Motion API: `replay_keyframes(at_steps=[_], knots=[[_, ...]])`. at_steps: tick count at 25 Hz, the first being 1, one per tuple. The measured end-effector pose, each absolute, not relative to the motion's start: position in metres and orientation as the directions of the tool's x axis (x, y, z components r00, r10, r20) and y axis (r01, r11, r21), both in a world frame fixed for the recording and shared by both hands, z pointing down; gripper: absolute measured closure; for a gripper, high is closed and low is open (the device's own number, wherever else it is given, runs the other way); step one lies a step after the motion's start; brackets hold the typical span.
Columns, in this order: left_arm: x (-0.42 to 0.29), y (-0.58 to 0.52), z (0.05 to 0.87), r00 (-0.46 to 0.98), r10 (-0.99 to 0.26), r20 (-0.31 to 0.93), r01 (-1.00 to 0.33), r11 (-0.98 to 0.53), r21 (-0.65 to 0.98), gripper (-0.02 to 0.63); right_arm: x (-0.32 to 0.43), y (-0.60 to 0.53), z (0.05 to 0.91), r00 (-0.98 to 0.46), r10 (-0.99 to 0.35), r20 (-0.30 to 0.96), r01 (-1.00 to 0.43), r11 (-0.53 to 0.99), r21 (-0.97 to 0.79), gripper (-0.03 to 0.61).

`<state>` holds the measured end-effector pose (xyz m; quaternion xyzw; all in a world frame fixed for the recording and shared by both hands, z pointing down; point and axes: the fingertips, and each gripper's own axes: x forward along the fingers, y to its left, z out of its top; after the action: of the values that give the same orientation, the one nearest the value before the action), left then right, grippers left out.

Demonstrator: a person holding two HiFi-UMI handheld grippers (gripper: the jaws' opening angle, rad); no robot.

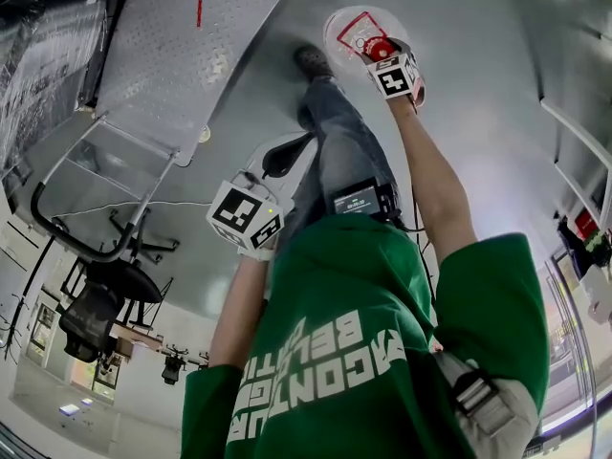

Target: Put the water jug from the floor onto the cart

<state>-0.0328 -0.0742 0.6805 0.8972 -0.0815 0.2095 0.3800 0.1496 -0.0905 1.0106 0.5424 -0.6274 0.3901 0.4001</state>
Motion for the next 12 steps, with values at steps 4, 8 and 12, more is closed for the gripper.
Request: replay_keyframes(at_steps=[4, 8, 12], knots=[[-0.034, -0.074, 0.663, 0.908, -0.003, 0.419, -0.291, -0.725, 0.625, 0.603, 0.152, -0.102, 0.964, -0.081, -0.432, 0.898, -0.992, 0.122, -0.030, 0.272], [-0.040, -0.078, 0.640, 0.914, -0.037, 0.403, -0.295, -0.744, 0.600, 0.603, 0.147, -0.114, 0.907, -0.087, -0.511, 0.855, -0.990, 0.139, -0.017, 0.273], [-0.048, -0.088, 0.624, 0.919, -0.087, 0.385, -0.309, -0.764, 0.567, 0.603, 0.145, -0.136, 0.852, -0.105, -0.582, 0.807, -0.985, 0.175, -0.002, 0.273]])
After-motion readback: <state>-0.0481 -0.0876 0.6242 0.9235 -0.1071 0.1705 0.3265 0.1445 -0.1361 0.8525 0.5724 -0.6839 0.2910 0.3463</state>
